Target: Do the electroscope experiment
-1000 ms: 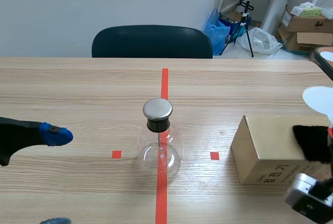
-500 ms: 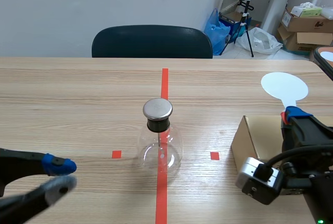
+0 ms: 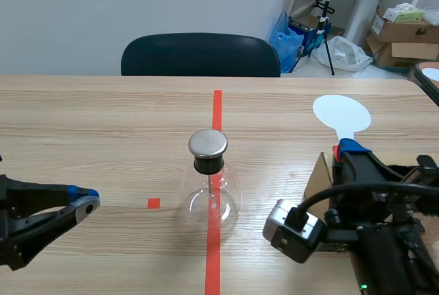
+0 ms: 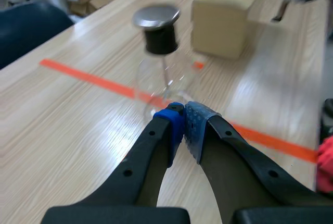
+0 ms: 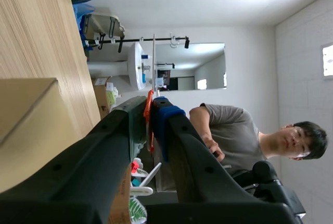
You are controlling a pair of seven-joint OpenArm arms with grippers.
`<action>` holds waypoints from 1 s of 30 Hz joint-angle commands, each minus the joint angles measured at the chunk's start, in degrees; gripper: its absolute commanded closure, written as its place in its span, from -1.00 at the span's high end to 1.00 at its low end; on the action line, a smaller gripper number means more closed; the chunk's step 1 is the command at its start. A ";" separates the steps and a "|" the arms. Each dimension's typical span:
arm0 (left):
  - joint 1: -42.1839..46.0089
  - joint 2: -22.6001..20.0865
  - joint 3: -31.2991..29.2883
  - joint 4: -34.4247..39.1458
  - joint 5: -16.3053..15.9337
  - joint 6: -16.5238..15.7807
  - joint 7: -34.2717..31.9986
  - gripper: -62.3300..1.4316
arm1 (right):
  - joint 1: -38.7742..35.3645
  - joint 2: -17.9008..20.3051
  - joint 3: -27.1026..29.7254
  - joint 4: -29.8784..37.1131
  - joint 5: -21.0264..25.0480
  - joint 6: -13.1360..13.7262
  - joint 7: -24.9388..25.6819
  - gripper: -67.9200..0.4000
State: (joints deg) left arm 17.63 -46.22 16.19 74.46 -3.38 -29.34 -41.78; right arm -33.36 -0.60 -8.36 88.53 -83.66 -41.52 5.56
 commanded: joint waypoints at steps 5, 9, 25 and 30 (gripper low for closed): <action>-9.18 7.56 -0.07 -11.02 9.27 -3.93 -2.78 -0.84 | 0.72 1.27 -4.15 1.68 -0.04 -0.44 -3.17 -0.94; -14.53 10.32 1.86 -18.01 14.01 -5.14 -5.81 -0.84 | 2.51 3.23 -8.11 1.68 -0.04 1.40 -7.45 -0.94; -28.94 16.68 18.43 -32.09 14.97 -4.35 -7.85 -0.84 | 5.62 9.16 -16.72 1.70 -0.04 8.61 -15.74 -0.94; -30.47 18.45 19.32 -33.62 13.94 -3.93 -5.99 -0.84 | 5.42 9.66 -16.57 3.39 -0.04 8.61 -15.52 -0.94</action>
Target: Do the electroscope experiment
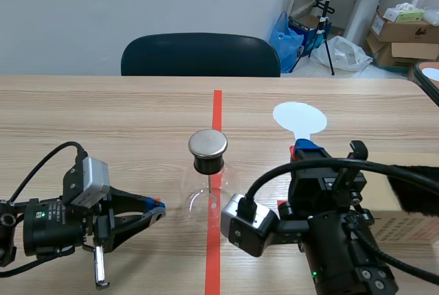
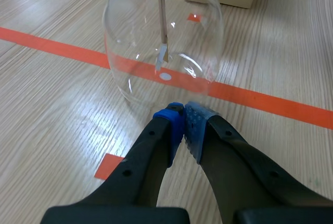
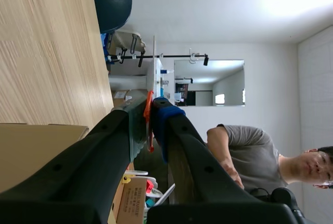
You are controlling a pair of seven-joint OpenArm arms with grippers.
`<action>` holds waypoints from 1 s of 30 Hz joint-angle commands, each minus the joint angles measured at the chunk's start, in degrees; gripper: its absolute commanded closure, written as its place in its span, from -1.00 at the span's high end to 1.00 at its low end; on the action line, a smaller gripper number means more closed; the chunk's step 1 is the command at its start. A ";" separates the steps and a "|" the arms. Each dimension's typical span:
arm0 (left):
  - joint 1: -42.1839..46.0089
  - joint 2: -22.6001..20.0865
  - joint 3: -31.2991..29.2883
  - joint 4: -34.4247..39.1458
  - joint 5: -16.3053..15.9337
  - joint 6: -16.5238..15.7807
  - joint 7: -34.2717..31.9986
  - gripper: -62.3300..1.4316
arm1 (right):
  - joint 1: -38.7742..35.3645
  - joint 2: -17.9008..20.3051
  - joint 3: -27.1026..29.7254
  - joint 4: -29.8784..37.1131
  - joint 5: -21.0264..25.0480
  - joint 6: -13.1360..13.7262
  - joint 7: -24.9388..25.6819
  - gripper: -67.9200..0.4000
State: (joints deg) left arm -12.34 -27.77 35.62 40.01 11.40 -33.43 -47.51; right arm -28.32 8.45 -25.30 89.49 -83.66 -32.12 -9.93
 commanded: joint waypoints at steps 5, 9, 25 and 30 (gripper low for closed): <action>-1.20 0.61 0.39 0.81 -3.61 0.94 2.10 -0.84 | -1.33 0.59 2.49 5.49 -0.04 0.74 3.04 -0.94; -1.18 0.61 0.44 0.81 -4.72 1.16 2.54 -0.84 | -2.84 0.57 3.39 6.14 -0.04 0.98 5.66 -0.94; -1.16 0.94 0.44 0.81 -4.74 1.18 2.56 -0.84 | -3.58 0.59 3.54 6.14 -0.04 3.32 9.27 -0.94; -1.16 0.94 0.44 0.81 -4.74 1.18 2.56 -0.84 | -3.58 0.59 3.54 6.12 -0.04 3.52 9.27 -0.94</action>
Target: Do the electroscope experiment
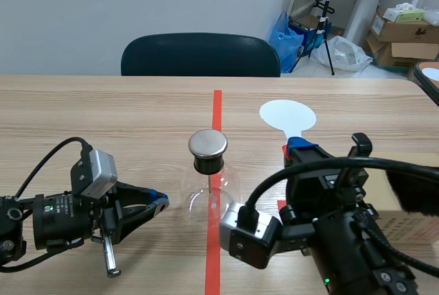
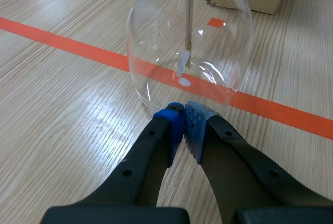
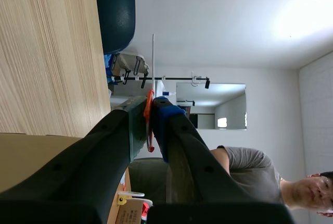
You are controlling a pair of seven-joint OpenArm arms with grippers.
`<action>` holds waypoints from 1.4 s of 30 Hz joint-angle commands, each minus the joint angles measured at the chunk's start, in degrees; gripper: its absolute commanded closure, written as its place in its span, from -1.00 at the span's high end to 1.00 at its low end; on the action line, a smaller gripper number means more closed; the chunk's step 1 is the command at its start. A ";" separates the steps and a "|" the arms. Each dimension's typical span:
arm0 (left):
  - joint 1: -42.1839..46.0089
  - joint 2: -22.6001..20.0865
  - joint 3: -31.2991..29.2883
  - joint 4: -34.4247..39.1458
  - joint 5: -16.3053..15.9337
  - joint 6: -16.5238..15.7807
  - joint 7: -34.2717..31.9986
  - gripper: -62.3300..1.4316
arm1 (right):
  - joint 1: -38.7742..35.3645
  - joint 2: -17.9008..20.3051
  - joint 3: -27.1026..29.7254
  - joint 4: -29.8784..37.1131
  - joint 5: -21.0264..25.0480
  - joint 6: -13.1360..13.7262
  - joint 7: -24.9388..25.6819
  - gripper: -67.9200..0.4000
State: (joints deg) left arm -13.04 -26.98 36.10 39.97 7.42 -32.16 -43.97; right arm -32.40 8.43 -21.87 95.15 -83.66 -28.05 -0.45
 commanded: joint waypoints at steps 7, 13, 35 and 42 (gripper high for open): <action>-0.46 0.15 -0.04 0.85 -0.76 -0.09 -0.98 -0.84 | 0.50 0.61 0.11 0.42 -0.04 0.11 -0.24 -0.94; -0.46 0.15 -0.04 0.85 -0.76 -0.09 -1.01 -0.84 | 0.50 0.61 0.11 0.42 -0.04 0.11 -0.24 -0.94; -0.44 0.13 -0.04 0.85 -0.76 -0.11 -1.01 -0.84 | 0.52 0.61 0.11 0.42 -0.04 0.35 -0.20 -0.94; -0.28 0.13 -0.07 0.85 -0.76 -0.11 -1.18 -0.84 | 0.52 0.61 0.11 0.42 -0.04 0.35 -0.22 -0.94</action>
